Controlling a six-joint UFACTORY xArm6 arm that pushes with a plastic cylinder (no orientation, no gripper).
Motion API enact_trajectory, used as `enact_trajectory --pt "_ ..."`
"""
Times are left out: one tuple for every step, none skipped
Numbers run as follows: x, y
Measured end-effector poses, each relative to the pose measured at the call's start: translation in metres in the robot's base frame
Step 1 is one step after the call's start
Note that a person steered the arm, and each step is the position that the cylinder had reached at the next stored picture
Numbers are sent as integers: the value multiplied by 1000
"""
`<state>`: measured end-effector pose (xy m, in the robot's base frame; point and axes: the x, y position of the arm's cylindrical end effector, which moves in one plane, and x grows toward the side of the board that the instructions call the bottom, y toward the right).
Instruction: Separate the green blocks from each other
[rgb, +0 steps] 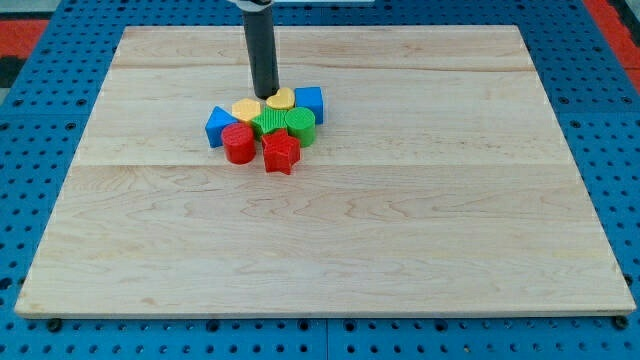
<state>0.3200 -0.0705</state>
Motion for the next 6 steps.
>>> enact_trajectory --pt "-18 35" --pt "-14 82" --pt "26 93" --pt "49 64" --pt "71 29" --pt "94 9"
